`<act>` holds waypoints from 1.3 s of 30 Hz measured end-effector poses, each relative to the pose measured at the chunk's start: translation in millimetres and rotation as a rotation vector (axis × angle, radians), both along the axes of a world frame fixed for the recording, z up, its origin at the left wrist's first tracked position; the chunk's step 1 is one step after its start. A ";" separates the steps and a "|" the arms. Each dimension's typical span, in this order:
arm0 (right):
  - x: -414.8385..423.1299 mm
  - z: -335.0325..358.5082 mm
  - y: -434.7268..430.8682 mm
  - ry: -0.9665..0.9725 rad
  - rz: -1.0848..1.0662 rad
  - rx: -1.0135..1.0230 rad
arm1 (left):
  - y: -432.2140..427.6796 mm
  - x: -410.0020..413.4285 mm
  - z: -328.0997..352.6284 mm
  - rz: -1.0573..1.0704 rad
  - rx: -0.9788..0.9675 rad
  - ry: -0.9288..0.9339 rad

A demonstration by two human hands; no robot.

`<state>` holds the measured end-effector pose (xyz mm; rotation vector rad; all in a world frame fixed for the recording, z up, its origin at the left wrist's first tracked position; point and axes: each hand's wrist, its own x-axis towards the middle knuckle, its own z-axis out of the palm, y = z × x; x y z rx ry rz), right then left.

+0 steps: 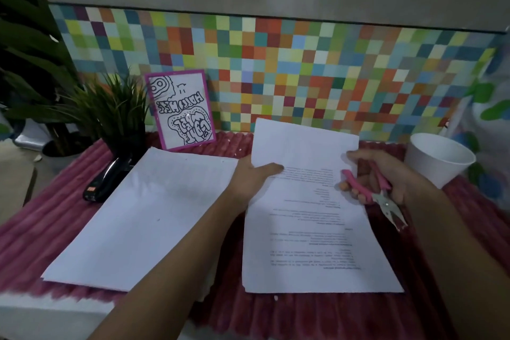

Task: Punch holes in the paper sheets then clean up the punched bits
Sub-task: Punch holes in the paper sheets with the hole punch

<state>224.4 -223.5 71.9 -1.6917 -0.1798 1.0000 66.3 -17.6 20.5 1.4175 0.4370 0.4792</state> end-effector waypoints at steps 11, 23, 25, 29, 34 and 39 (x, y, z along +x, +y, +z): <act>-22.2 0.6 -8.7 -0.025 0.106 -0.129 | 4.6 1.4 1.0 0.048 -0.028 0.032; -81.5 86.8 59.5 -0.741 0.247 0.173 | -4.3 1.1 5.9 0.035 0.089 -0.156; -93.3 85.9 80.9 -0.797 0.412 0.026 | -2.6 2.5 8.0 0.038 0.127 -0.192; -99.0 79.1 94.5 -0.787 0.470 -0.014 | -0.1 1.6 12.8 0.057 0.196 -0.206; -96.1 80.8 90.9 -0.668 0.520 0.004 | -0.8 3.4 12.4 0.059 0.219 -0.242; -89.7 79.1 85.4 -0.600 0.566 -0.018 | -5.0 3.2 12.6 0.052 0.285 -0.261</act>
